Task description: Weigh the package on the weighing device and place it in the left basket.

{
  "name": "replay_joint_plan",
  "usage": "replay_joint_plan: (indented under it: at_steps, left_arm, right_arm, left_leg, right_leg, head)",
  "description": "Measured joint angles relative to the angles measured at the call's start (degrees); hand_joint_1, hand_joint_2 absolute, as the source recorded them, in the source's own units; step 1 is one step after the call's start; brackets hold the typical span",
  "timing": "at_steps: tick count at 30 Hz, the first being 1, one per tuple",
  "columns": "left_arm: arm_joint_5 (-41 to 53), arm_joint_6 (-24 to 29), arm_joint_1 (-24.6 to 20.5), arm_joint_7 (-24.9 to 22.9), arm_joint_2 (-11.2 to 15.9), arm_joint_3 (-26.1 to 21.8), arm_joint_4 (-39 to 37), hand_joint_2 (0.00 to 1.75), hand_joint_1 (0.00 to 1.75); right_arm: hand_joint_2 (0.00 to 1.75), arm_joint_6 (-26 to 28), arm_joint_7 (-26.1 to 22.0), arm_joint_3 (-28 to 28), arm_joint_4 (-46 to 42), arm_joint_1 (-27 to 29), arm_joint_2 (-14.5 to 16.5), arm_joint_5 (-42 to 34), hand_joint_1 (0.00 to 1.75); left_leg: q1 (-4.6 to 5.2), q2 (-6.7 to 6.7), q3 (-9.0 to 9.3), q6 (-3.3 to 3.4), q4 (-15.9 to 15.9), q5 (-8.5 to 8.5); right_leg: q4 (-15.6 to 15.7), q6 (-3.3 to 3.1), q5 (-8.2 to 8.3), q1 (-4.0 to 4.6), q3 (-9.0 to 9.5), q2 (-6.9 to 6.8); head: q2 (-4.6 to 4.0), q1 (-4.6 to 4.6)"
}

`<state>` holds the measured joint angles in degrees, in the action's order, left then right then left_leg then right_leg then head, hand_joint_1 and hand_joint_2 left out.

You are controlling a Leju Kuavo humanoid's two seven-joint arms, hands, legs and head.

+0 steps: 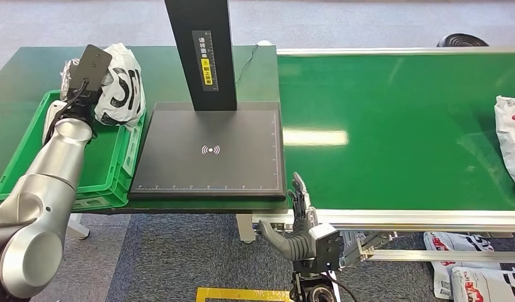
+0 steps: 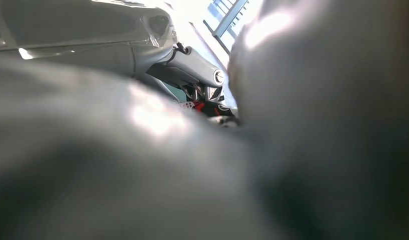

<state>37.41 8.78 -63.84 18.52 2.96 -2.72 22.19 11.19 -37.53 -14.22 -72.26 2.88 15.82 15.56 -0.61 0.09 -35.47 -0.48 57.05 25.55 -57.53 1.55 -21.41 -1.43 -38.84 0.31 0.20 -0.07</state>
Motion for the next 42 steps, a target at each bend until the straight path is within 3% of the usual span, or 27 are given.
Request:
replay_joint_plan:
  at_steps: [14,29,42]
  left_arm:
    - [-2.94,0.83,-0.46,2.23,2.56,-3.90,2.70,1.75,1.75]
    - [-0.26,0.01,-7.44,-1.86,5.68,-2.77,7.31,1.75,1.75]
    - [1.28,2.96,-3.87,-1.36,10.88,-2.71,7.62,1.75,1.75]
  right_arm:
    - [1.75,0.22,0.48,-0.11,-1.35,1.20,0.02,0.69,0.00]
    - [1.75,0.70,1.13,-0.08,-3.89,4.12,0.39,1.59,0.00]
    - [1.75,0.33,1.43,-0.05,-4.44,4.73,0.35,2.21,0.00]
  left_leg:
    - [-0.02,0.00,-0.02,0.00,0.00,0.00]
    - [-0.02,0.00,-0.07,0.00,0.00,0.00]
    - [-0.03,0.00,-0.07,-0.01,-0.01,0.00]
  right_leg:
    - [0.00,-0.01,0.00,0.02,-0.04,0.00]
    - [0.00,-0.01,0.00,0.02,-0.09,0.00]
    - [0.00,-0.02,-0.01,0.03,-0.09,0.00]
  head:
    - [0.00,0.00]
    - [0.00,-0.02]
    - [0.00,-0.01]
